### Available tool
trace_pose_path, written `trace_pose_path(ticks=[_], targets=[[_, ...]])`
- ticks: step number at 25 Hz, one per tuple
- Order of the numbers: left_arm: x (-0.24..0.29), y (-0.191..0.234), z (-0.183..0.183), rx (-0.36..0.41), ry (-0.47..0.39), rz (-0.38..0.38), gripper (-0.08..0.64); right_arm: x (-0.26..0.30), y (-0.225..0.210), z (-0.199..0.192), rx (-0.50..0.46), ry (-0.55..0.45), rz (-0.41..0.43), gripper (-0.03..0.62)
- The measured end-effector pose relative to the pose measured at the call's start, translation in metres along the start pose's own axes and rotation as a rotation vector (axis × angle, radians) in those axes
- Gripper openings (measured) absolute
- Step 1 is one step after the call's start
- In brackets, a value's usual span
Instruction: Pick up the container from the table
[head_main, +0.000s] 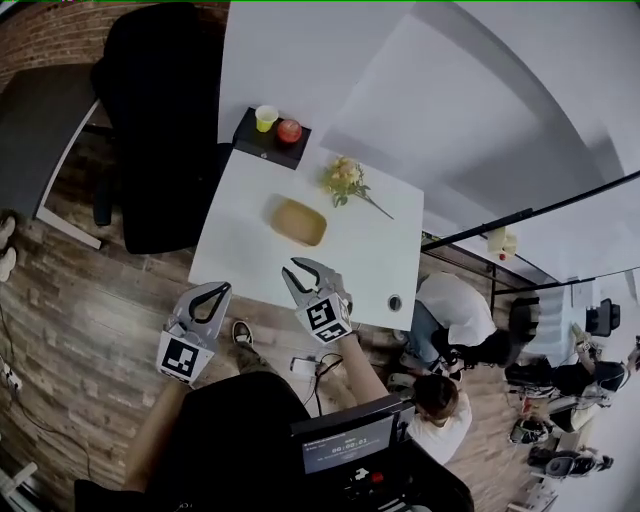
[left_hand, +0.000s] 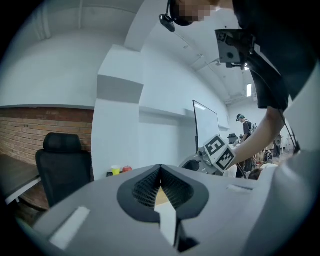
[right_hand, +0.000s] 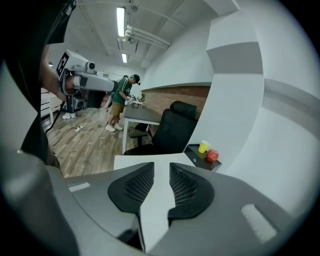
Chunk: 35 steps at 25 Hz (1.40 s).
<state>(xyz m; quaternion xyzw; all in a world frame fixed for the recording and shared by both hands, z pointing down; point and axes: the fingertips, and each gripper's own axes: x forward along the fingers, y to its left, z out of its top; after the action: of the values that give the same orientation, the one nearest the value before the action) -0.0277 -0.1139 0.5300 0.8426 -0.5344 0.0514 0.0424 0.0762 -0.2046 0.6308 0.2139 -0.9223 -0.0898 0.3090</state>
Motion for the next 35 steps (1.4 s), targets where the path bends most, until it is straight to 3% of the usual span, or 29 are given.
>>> trace_pose_path(ticks=[7,15,24,35], targets=[[0.035,0.008,-0.015,-0.047,0.038,0.048,0.002,0.043,-0.038,-0.069,-0.133,0.174,0.117,0.153],[0.034,0.018,-0.022,-0.058,0.056,0.105,0.002,0.089,-0.051,-0.122,-0.127,0.297,0.150,0.170],[0.037,0.035,-0.038,-0.062,0.108,0.165,0.002,0.133,-0.062,-0.149,-0.153,0.370,0.201,0.175],[0.036,0.036,-0.042,-0.091,0.110,0.190,0.002,0.159,-0.057,-0.160,-0.164,0.420,0.226,0.176]])
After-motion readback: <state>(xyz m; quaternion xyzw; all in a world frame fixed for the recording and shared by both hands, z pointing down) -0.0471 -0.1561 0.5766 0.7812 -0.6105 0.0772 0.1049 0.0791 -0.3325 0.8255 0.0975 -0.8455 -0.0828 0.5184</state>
